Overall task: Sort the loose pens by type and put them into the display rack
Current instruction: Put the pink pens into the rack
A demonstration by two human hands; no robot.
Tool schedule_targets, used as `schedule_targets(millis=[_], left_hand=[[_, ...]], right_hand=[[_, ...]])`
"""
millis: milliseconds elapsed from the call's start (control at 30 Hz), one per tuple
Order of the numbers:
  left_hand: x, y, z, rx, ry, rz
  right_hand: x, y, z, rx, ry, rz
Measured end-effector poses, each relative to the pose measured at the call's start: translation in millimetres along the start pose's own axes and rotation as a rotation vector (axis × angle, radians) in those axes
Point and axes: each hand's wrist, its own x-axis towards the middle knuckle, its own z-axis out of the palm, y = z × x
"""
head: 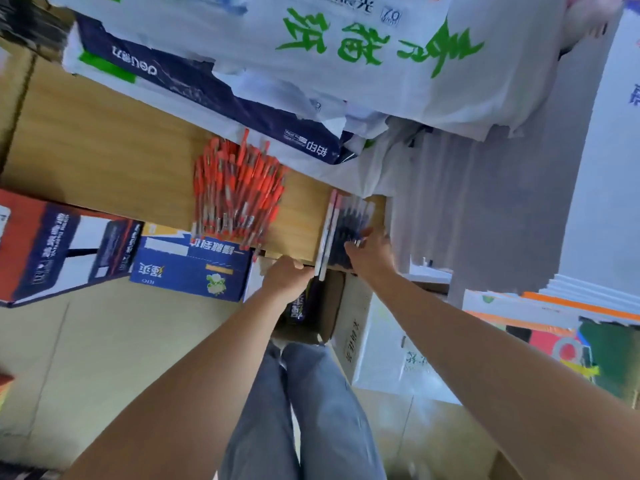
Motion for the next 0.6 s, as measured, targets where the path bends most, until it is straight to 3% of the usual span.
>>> schedule_targets(millis=[133, 333, 467, 600], left_hand=[[23.1, 3.2, 14.4, -0.285, -0.113, -0.177], [30.2, 9.9, 22.4, -0.482, -0.188, -0.252], [29.9, 6.4, 17.4, -0.422, -0.226, -0.195], [25.4, 2.0, 5.1, -0.356, -0.193, -0.024]], right_hand=[[17.8, 8.1, 9.4, 0.032, 0.057, 0.025], [27.5, 14.1, 14.9, 0.067, 0.075, 0.054], [29.7, 14.1, 14.9, 0.092, 0.092, 0.045], [24.4, 8.5, 12.9, 0.204, 0.128, -0.011]])
